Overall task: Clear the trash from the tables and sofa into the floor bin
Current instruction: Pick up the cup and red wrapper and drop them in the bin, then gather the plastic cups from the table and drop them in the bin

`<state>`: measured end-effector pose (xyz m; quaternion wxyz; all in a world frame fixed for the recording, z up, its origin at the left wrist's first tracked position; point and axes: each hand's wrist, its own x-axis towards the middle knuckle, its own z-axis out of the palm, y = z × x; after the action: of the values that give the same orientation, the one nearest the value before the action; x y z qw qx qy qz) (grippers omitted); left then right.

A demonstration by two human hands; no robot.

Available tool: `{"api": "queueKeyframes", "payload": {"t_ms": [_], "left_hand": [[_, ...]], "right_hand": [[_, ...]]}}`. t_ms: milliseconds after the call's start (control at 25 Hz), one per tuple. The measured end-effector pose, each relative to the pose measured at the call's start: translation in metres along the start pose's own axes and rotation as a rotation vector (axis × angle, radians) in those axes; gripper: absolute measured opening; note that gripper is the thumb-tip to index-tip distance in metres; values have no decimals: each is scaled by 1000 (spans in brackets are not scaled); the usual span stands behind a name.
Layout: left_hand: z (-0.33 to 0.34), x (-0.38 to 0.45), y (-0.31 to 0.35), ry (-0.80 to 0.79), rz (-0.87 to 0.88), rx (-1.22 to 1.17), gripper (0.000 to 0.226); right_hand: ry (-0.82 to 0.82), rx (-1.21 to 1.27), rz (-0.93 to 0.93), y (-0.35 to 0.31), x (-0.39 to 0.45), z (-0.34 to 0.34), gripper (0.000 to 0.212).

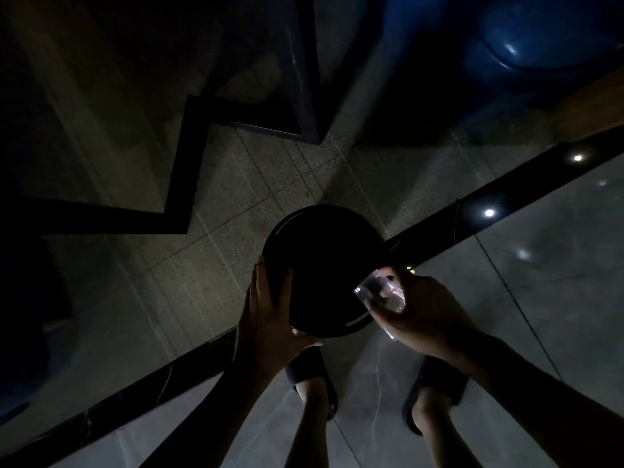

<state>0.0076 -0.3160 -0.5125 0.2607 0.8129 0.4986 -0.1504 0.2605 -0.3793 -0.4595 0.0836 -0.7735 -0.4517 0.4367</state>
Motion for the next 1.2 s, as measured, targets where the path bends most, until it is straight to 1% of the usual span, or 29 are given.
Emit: {"api": "queueKeyframes", "payload": {"t_ms": [40, 160, 280, 320, 360, 440, 480, 520, 640, 760, 880, 1000, 1080, 1200], "left_hand": [[-1, -1, 0, 2, -10, -7, 146], [-4, -3, 0, 28, -34, -2, 141], [-3, -4, 2, 67, -21, -44, 135], [-4, -4, 3, 78, -20, -50, 135], [-4, -4, 5, 80, -24, -43, 135], [-4, -5, 8, 80, -38, -18, 138], [-4, -5, 8, 77, -45, -5, 139], [-5, -4, 8, 65, -50, 11, 140], [-7, -2, 9, 19, -53, 55, 140], [-15, 1, 11, -68, -65, 93, 140], [-35, 2, 11, -178, -109, 128, 134], [-72, -3, 16, -218, -172, 118, 121], [-101, -8, 23, -245, -187, 114, 110], [-147, -25, 37, -297, -189, 129, 94]], "right_hand": [[-8, 42, 35, -7, 6, 4, 45], [-22, 100, 132, -20, 33, 25, 47], [40, 162, 219, -29, 62, 48, 50], [60, 141, 233, -33, 68, 55, 49], [34, 61, 207, -37, 71, 61, 49], [-109, -150, 106, -43, 67, 73, 47], [-162, -202, 88, -44, 61, 78, 47], [-210, -231, 90, -43, 54, 82, 46], [-229, -255, 58, -33, 21, 84, 46], [-168, -149, 30, -24, -9, 62, 57], [-129, -284, -35, -20, -28, 32, 62], [-171, -431, -4, -24, -48, -8, 64], [-213, -500, 36, -33, -61, -39, 60], [-327, -557, 85, -55, -85, -84, 52]]}}
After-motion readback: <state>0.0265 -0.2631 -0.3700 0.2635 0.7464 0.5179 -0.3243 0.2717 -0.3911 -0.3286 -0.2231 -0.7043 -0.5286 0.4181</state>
